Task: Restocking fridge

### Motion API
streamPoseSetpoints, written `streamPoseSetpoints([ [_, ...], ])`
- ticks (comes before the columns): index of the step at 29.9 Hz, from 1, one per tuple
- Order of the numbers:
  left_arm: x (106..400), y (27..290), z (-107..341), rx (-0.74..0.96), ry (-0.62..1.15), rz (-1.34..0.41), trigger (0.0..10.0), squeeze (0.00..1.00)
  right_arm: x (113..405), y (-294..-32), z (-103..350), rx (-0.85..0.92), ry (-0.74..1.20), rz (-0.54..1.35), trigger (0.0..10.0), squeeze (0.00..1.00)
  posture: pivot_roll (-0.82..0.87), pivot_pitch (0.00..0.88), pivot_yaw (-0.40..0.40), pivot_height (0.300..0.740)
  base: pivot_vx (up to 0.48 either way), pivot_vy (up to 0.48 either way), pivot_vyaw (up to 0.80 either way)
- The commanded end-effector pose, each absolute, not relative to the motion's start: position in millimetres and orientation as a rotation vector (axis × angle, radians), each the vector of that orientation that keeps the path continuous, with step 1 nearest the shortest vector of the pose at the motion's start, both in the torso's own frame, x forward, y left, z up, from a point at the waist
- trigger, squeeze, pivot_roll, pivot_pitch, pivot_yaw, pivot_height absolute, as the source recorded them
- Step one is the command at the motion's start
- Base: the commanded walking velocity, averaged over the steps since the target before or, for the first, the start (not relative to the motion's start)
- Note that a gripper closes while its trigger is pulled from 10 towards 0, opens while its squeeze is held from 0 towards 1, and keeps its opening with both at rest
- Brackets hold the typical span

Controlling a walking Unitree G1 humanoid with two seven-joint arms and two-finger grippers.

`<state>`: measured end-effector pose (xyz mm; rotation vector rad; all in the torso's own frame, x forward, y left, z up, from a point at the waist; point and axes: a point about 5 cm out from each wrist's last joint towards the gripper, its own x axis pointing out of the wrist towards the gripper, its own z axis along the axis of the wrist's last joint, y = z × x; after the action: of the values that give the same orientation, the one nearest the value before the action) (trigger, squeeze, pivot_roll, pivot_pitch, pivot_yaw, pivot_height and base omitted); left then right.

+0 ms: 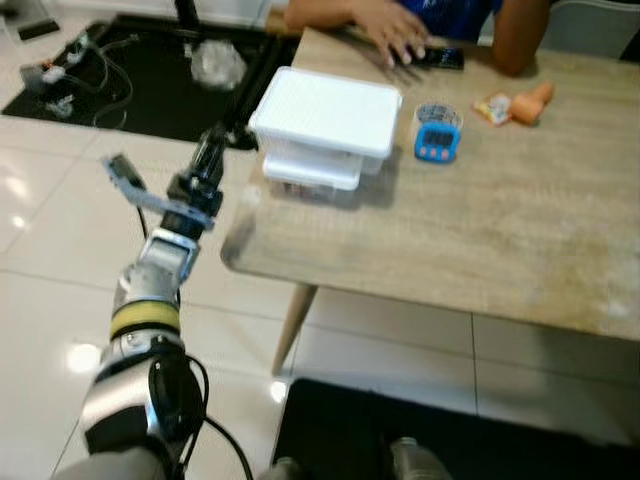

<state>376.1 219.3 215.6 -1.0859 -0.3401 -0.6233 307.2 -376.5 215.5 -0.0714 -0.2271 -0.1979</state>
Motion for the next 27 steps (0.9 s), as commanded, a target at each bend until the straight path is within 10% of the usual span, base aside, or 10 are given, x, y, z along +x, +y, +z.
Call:
streamPoseSetpoints([
  [1,375,210,210,-1.085,-0.308,-0.646,10.0,0.00,317,-354,219,-0.030,-0.251,-0.030,10.0,1.00,-0.09,0.210,-0.006,0.740,0.000,0.000,0.00],
  [8,372,211,214,-1.085,-0.303,-0.660,10.0,0.00,351,-236,223,0.356,-0.377,0.506,10.0,1.00,-0.07,0.269,0.000,0.740,0.000,0.000,0.00],
  [20,376,212,237,-1.035,-0.325,-0.676,10.0,0.00,375,-191,233,0.619,-0.378,0.536,10.0,1.00,-0.06,0.319,0.007,0.740,0.000,0.000,0.00],
  [21,378,213,242,-1.028,-0.338,-0.675,10.0,0.00,378,-187,234,0.650,-0.376,0.531,10.0,0.41,-0.05,0.326,0.007,0.740,0.000,0.000,0.00],
  [23,378,214,246,-1.024,-0.345,-0.674,10.0,0.00,379,-185,235,0.667,-0.376,0.529,10.0,0.41,-0.05,0.326,0.007,0.740,0.000,0.000,0.00],
  [24,381,213,255,-0.995,-0.359,-0.687,10.0,0.00,383,-180,238,0.734,-0.376,0.524,10.0,0.00,-0.05,0.341,0.008,0.740,0.000,0.000,0.00],
  [27,382,212,260,-0.978,-0.364,-0.697,10.0,0.00,385,-177,239,0.764,-0.377,0.521,10.0,0.00,-0.05,0.344,0.009,0.740,0.000,0.000,0.00],
])
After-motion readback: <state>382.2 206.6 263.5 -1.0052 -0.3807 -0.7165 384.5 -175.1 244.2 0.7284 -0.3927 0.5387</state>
